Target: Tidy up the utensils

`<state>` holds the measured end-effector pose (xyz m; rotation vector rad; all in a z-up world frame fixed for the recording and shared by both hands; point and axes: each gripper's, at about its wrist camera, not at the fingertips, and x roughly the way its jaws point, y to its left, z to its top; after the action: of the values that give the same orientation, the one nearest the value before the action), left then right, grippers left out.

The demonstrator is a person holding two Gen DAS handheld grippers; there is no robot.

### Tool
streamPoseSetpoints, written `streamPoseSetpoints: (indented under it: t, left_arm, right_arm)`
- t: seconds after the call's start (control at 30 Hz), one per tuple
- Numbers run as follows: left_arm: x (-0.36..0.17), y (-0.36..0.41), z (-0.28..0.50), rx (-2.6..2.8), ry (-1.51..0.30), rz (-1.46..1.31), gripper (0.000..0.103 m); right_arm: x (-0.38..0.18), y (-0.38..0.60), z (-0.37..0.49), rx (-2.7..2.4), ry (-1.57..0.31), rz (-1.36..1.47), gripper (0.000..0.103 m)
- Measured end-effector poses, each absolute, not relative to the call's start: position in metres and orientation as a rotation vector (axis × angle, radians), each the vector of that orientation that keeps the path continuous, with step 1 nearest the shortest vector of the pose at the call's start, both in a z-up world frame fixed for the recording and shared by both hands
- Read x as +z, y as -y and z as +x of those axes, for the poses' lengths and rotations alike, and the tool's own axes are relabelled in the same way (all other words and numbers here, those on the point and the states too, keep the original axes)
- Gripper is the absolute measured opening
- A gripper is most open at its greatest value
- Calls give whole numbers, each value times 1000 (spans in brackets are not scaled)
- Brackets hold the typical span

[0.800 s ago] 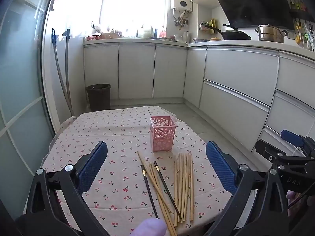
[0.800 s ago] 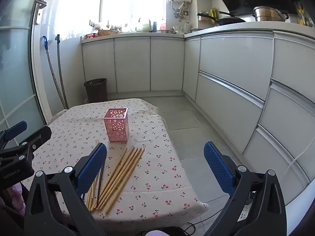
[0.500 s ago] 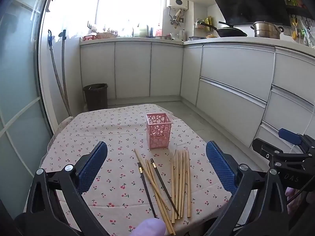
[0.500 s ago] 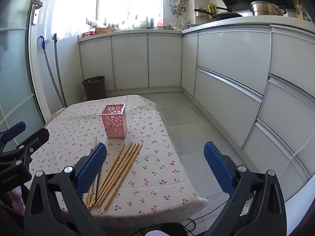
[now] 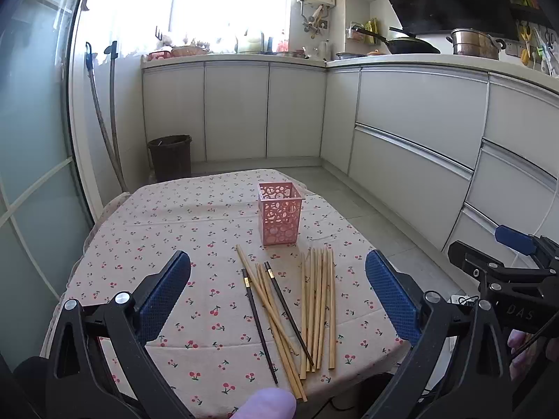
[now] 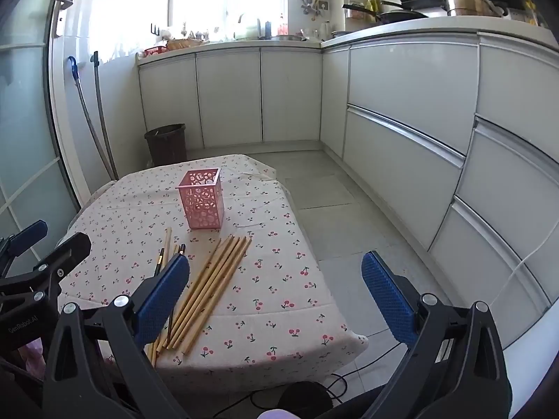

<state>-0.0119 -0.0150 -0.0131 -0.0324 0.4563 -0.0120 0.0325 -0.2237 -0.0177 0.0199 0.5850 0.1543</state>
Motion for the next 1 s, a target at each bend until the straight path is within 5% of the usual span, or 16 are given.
streamPoseSetpoints:
  t: [1.0]
  left_arm:
    - [-17,15,-7,-4,-487,-25,96]
  right_arm:
    - [-23,218,30,172,-617,7,96]
